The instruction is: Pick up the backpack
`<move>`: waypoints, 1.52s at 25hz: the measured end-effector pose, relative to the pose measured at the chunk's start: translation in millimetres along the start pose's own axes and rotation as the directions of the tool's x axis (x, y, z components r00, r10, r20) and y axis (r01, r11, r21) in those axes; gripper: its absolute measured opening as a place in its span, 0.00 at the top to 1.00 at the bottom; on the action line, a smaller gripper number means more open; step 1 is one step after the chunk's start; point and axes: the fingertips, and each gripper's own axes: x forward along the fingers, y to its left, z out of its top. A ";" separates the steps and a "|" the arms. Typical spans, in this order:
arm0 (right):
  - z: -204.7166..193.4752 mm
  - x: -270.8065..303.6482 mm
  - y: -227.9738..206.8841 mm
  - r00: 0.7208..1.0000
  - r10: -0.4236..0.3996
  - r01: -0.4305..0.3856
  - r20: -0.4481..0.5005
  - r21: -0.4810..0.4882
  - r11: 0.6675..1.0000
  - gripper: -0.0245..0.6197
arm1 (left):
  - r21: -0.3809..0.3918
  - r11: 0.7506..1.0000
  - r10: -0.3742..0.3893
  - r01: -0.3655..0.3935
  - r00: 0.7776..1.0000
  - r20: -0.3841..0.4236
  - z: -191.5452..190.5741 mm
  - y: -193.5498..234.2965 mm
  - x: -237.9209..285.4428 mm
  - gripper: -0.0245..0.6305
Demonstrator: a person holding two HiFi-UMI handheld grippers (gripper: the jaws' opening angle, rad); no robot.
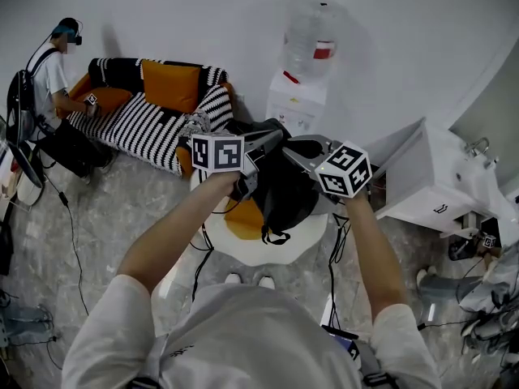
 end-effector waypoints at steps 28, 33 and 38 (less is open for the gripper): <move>-9.9 13.7 0.6 1.000 0.001 -0.001 -0.003 0.018 1.000 0.91 | 0.008 1.000 0.000 0.000 1.000 -0.008 -6.5 14.7 -4.4 0.92; -9.0 14.1 0.0 1.000 0.000 0.000 -0.011 0.017 1.000 0.91 | 0.006 1.000 0.001 -0.001 1.000 -0.008 -5.3 15.0 -4.5 0.92; -1.0 8.3 21.5 1.000 0.005 -0.005 -0.005 0.004 1.000 0.91 | 0.020 1.000 -0.001 0.002 1.000 -0.002 -8.7 -1.8 -21.2 0.92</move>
